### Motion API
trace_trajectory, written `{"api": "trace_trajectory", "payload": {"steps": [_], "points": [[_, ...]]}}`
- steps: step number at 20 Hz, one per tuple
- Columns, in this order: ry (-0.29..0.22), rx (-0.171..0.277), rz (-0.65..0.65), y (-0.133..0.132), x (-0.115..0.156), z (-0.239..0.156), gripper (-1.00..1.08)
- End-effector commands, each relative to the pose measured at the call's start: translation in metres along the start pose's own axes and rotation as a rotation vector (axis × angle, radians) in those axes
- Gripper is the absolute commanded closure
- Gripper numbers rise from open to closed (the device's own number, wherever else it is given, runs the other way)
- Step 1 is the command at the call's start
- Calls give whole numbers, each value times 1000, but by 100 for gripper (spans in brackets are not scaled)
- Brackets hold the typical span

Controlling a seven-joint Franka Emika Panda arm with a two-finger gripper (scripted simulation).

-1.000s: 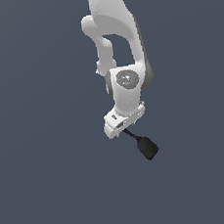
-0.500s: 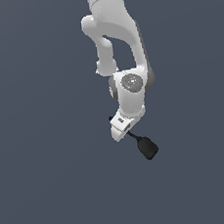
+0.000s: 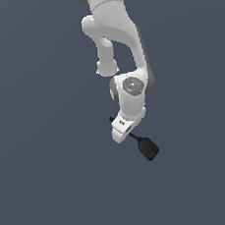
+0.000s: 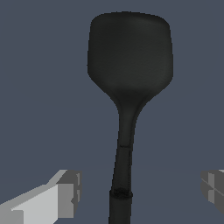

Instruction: Pick up the object and move it to a goal position.

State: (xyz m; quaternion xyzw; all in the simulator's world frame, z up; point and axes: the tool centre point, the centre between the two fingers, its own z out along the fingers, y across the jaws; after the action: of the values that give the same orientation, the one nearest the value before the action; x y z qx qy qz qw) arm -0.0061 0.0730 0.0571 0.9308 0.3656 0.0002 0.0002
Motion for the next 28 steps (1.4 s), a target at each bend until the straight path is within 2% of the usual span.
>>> {"api": "trace_trajectory", "payload": {"steps": [1,6,11,12,28], "points": [[-1,1,-1,-1,-1,11,-92],[-1,1,-4,-1,-1,34,-92],[0,1,-5,0,0,40,-92],[0,1,-5,0,0,40,108],[0,2,-6,-2,-3,32,108]]}}
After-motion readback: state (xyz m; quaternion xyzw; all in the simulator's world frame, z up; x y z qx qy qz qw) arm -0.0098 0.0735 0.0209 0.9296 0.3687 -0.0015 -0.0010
